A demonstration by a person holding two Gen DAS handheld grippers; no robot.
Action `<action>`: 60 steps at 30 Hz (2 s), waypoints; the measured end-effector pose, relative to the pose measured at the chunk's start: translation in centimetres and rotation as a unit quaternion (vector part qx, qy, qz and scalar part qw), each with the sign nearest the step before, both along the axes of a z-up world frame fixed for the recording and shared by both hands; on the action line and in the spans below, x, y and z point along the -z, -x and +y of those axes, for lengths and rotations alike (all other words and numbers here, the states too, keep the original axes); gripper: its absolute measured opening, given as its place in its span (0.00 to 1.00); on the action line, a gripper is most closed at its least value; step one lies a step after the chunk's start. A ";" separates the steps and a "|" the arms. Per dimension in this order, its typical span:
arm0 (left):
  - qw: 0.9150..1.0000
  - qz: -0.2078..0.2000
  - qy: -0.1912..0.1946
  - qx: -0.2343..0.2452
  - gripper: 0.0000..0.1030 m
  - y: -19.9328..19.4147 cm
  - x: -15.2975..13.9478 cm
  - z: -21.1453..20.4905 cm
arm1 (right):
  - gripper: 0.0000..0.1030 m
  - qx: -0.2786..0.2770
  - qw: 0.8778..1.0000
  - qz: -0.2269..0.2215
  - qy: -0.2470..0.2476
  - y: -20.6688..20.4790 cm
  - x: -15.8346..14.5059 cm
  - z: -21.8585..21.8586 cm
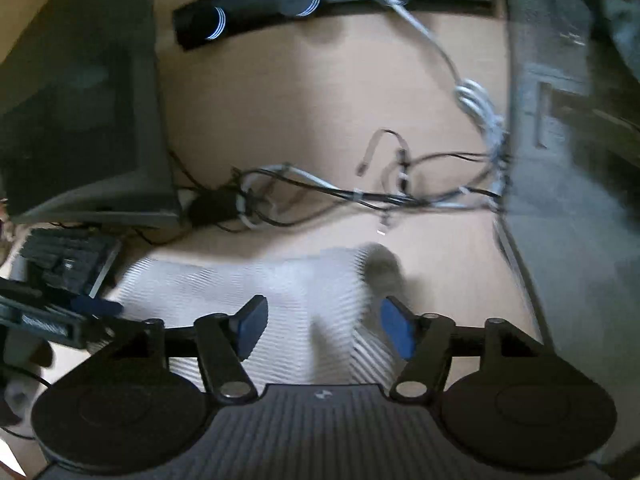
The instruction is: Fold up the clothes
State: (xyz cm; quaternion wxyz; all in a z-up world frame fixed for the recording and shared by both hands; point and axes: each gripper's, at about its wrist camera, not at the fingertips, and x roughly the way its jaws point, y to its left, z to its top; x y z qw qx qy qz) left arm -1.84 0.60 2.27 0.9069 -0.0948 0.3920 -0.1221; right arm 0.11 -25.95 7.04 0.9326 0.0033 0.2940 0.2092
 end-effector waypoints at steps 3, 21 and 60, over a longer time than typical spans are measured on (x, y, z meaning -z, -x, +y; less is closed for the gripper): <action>1.000 -0.001 0.002 0.000 0.91 0.0 0.0 0.0 | 0.77 -0.030 1.000 -0.001 -0.008 -0.8 0.3 1.7; 1.000 -0.016 -0.019 0.013 0.92 0.1 0.5 -1.7 | 0.94 -0.046 0.996 0.065 0.038 0.2 5.0 3.4; 0.988 -0.094 -0.071 -0.096 1.00 22.7 -4.9 -6.2 | 1.00 0.129 0.991 -0.043 0.007 22.5 0.2 -0.7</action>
